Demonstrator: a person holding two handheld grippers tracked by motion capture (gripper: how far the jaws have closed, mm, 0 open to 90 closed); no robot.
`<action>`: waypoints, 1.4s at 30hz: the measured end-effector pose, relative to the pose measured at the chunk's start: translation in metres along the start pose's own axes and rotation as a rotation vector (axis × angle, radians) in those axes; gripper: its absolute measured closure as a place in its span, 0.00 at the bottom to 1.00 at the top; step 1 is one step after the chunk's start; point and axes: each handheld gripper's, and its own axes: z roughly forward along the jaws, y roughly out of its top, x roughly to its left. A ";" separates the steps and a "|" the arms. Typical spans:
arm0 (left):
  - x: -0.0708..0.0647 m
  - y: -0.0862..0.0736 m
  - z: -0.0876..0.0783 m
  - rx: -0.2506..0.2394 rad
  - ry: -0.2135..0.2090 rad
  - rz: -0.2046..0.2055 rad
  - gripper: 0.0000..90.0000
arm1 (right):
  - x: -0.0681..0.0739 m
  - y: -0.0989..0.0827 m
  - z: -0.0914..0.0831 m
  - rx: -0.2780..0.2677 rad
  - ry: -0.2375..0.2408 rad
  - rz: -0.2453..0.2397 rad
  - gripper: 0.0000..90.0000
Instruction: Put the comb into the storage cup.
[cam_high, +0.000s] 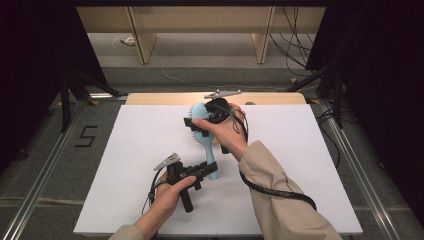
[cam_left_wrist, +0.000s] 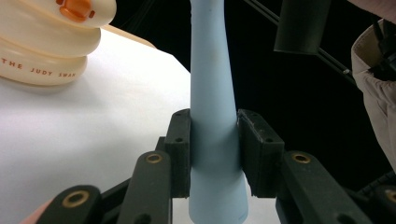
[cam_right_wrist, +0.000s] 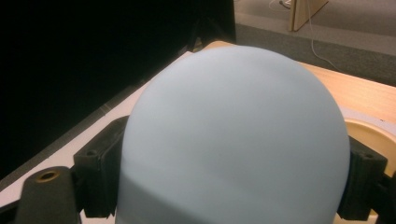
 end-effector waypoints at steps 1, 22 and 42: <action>0.000 0.000 0.000 0.001 0.001 0.002 0.73 | 0.000 0.000 0.000 0.000 0.000 0.001 0.19; -0.001 -0.001 0.000 0.019 0.059 0.069 0.73 | 0.002 -0.001 -0.003 0.000 0.029 0.003 0.21; -0.003 0.002 -0.002 0.044 0.182 0.204 0.72 | 0.001 -0.006 -0.015 -0.056 0.063 0.014 0.22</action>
